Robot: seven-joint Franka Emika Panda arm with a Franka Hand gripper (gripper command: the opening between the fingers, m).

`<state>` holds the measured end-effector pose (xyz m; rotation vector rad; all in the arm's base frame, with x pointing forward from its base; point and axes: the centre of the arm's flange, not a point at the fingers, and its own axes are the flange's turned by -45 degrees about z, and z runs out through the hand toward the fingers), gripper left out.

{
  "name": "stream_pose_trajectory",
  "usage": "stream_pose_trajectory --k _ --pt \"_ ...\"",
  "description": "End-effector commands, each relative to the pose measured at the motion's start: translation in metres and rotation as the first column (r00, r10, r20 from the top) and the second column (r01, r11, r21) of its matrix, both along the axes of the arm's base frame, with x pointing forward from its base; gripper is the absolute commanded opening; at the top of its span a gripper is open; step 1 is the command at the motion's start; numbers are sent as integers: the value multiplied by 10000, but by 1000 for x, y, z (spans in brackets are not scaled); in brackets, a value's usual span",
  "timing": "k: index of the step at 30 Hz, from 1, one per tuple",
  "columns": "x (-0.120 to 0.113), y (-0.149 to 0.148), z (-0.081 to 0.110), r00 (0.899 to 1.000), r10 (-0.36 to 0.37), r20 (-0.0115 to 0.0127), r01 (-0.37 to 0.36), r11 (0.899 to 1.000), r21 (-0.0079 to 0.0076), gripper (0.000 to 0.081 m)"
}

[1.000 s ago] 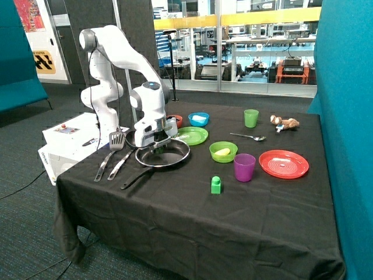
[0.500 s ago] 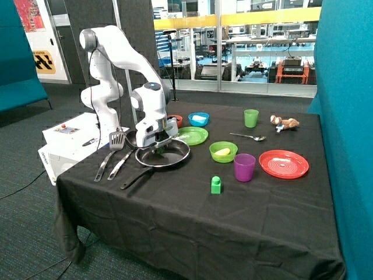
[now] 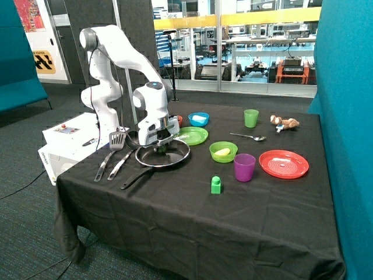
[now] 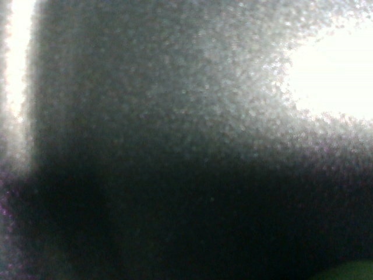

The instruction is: Cook the capsicum and place it on a plate

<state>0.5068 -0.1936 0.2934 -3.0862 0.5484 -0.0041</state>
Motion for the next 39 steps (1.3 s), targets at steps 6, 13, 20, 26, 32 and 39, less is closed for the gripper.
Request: stream_pose_trajectory --k 6,13,20,26,32,39 --pt "-3 -6 6 9999 -164 -38 163 9998 -65 808" --pt "-5 -17 17 9997 -243 -38 243 9997 -65 808" --pt "-6 -8 30 9999 127 -38 -127 9999 -65 808" --pt "-3 2 38 9992 404 -38 -404 9992 -65 808" --pt "-3 12 51 9970 774 -38 -774 9970 -65 808" --pt "-8 31 63 9909 1343 -38 -1343 9909 -65 808"
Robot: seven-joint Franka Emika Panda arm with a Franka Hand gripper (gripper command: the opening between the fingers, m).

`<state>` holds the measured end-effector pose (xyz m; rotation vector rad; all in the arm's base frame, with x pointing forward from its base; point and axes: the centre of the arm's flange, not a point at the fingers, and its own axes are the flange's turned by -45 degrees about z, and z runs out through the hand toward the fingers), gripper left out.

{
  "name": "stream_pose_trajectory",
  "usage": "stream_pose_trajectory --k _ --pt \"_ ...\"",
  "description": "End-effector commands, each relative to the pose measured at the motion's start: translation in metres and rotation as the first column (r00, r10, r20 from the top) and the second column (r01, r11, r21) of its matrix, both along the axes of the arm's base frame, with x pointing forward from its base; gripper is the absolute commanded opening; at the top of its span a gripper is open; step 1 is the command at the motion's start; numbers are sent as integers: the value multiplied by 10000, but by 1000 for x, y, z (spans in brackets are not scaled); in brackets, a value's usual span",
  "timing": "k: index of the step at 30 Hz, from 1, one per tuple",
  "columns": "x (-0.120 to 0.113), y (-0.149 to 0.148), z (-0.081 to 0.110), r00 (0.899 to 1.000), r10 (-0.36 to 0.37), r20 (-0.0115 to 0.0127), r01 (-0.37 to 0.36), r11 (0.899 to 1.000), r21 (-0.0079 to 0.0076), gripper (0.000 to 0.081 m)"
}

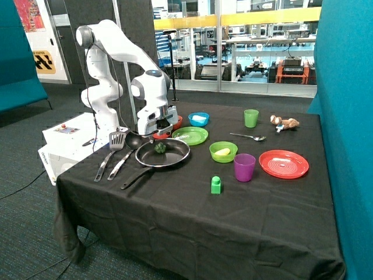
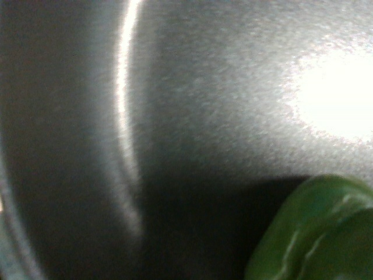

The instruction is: Cook the capsicum and place it on a plate

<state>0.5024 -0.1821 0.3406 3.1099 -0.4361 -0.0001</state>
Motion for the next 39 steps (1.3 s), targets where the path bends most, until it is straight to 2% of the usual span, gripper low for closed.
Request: stream_pose_trajectory --k 1,3,4,5,6,7,8,9,11,15,22,25,26,28,30,32,34,39 --pt "-4 23 18 9975 703 2 -703 9975 12 808" --pt "-5 28 21 9971 761 2 -761 9971 12 808" --pt "-6 31 23 9963 863 2 -863 9963 12 404" --pt "-6 35 25 9951 985 2 -985 9951 12 202" --pt "-6 37 27 9947 1031 2 -1031 9947 12 101" --pt "-6 40 29 9940 1095 2 -1095 9940 12 453" --pt "-6 44 32 9929 1190 2 -1190 9929 12 627" --pt "-6 46 34 9922 1246 2 -1246 9922 12 714" --pt "-6 53 39 9902 1398 2 -1398 9902 12 779" --pt "-6 68 48 9831 1832 2 -1832 9831 12 786" --pt "-2 104 63 9591 2830 2 -2830 9591 12 769" --pt "0 120 68 9429 3330 2 -3330 9429 12 748" --pt "0 128 70 9306 3660 2 -3660 9306 12 732" --pt "0 139 72 9243 3817 2 -3817 9243 12 729" --pt "0 151 74 9120 4102 2 -4102 9120 12 729" --pt "-1 170 74 8947 4466 2 -4466 8947 12 728" --pt "-1 178 73 8943 4475 2 -4475 8943 12 725" --pt "-1 209 72 8832 4689 2 -4689 8832 12 723"
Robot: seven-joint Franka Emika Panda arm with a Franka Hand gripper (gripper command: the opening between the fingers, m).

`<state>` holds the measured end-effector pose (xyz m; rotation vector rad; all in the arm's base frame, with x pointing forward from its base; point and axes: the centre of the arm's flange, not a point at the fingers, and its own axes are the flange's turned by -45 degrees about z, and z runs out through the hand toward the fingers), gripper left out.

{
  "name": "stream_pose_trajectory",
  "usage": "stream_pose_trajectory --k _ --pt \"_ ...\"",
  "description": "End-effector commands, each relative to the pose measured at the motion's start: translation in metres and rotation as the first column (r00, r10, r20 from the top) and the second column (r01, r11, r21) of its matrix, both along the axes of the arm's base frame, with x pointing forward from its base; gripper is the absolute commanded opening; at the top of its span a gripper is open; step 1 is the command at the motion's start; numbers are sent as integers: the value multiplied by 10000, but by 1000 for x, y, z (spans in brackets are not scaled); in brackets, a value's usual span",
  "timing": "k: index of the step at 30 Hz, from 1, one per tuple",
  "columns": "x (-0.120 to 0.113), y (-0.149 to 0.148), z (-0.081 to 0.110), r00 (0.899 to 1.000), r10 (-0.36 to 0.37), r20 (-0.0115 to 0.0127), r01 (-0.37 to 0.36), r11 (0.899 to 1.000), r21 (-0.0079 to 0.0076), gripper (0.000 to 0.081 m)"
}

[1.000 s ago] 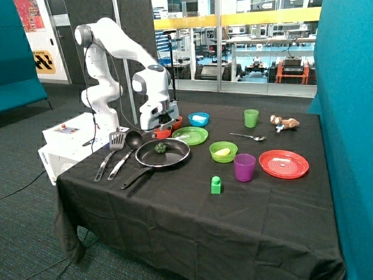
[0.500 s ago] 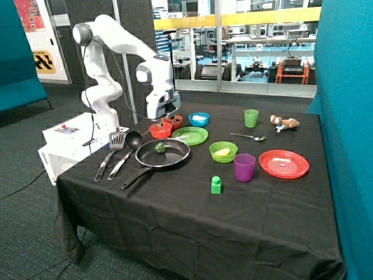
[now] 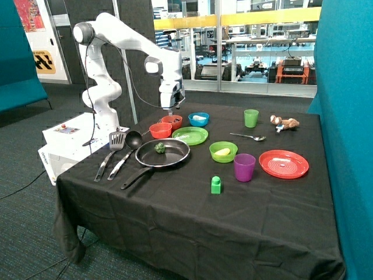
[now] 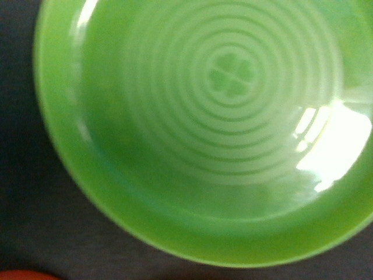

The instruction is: Cook the capsicum and place it on a plate

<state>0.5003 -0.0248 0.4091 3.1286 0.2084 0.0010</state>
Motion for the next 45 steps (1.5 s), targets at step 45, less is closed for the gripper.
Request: stream_pose_trajectory --k 45 --pt "4 122 4 9874 -1581 -10 1581 9874 60 695"
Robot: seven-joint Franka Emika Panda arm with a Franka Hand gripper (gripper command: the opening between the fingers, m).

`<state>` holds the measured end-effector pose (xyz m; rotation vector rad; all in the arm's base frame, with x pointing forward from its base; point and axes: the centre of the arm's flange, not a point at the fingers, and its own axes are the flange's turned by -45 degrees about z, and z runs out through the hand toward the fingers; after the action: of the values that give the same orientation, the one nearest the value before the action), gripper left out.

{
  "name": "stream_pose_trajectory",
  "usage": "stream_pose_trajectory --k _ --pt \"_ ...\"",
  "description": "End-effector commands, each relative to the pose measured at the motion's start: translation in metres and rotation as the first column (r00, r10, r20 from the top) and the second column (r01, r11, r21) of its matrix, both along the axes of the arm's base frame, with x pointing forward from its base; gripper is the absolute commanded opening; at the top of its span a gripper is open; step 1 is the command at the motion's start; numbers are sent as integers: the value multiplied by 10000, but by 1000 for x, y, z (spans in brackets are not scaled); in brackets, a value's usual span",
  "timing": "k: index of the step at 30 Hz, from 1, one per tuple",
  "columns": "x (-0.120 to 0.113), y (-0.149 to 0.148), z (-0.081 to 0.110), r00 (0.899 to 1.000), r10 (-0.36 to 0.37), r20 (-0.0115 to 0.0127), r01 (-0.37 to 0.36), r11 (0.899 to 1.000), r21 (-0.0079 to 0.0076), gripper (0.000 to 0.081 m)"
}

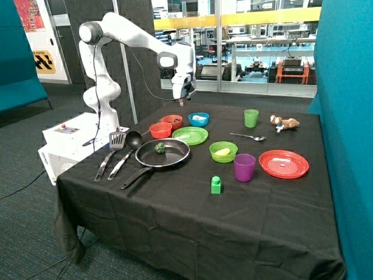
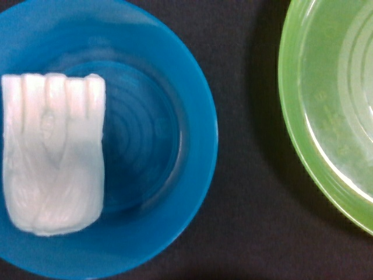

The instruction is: Cook the capsicum and place it on a plate

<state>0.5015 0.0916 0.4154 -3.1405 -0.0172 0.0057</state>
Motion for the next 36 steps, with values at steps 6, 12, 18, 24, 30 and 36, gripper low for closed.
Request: stream_pose_trajectory --k 6,12,18,24,30,36 --pt "3 20 -6 9983 -587 36 587 9983 -10 695" --pt "7 30 -12 9912 -1321 36 1321 9912 -10 693" --pt "13 29 -17 9738 -2274 36 2274 9738 -10 695" --pt "19 17 -21 9558 -2938 36 2938 9559 -10 694" --pt "19 -10 -24 9312 -3645 36 3645 9312 -10 694" --pt "12 -44 -27 9058 -4236 36 4236 9058 -10 689"
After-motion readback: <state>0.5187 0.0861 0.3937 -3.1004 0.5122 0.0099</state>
